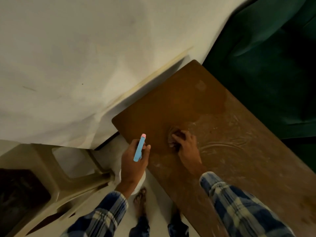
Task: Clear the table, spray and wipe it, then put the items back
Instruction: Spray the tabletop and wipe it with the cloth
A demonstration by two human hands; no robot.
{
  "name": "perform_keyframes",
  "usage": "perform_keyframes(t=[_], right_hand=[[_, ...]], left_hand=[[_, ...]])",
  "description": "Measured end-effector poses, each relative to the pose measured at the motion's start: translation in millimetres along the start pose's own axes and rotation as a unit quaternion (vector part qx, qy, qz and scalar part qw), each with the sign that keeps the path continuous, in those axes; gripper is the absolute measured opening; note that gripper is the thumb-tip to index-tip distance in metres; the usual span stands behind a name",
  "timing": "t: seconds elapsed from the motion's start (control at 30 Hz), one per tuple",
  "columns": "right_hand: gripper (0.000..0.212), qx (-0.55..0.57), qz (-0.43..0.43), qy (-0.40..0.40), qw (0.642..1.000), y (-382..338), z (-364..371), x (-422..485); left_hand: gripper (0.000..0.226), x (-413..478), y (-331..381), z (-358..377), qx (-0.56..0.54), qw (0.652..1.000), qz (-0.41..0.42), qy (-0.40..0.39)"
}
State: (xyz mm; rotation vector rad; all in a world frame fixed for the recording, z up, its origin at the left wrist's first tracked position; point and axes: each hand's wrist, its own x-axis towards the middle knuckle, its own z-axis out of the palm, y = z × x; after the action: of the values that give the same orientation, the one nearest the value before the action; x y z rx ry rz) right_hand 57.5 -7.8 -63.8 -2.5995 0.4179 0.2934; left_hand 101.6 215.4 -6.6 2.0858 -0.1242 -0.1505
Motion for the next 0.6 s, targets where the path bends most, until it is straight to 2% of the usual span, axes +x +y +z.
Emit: perform_keyframes(t=[0.07,0.17,0.3,0.43,0.6], right_hand=[[0.066,0.014,0.099,0.031,0.995,35.1,-19.0,-8.0],[0.063,0.036,0.170,0.052,0.983,87.8,-45.0,-24.9],[0.062,0.093,0.282,0.098,0.950,142.7,-68.1,-44.0],[0.062,0.123,0.297,0.120,0.939,176.0,-85.7,-44.1],[0.062,0.161,0.316,0.131,0.926,197.2,-97.0,-37.8]], left_hand=[[0.012,-13.4,8.6,21.1,0.017,0.999,-0.010,-0.034],[0.018,-32.1,24.3,61.9,0.044,0.995,-0.019,-0.084],[0.025,-41.8,55.1,120.9,0.065,0.990,-0.018,-0.126],[0.035,-34.2,89.7,166.7,0.079,0.988,0.001,-0.134],[0.025,-2.1,123.7,207.5,0.102,0.981,0.024,-0.166]])
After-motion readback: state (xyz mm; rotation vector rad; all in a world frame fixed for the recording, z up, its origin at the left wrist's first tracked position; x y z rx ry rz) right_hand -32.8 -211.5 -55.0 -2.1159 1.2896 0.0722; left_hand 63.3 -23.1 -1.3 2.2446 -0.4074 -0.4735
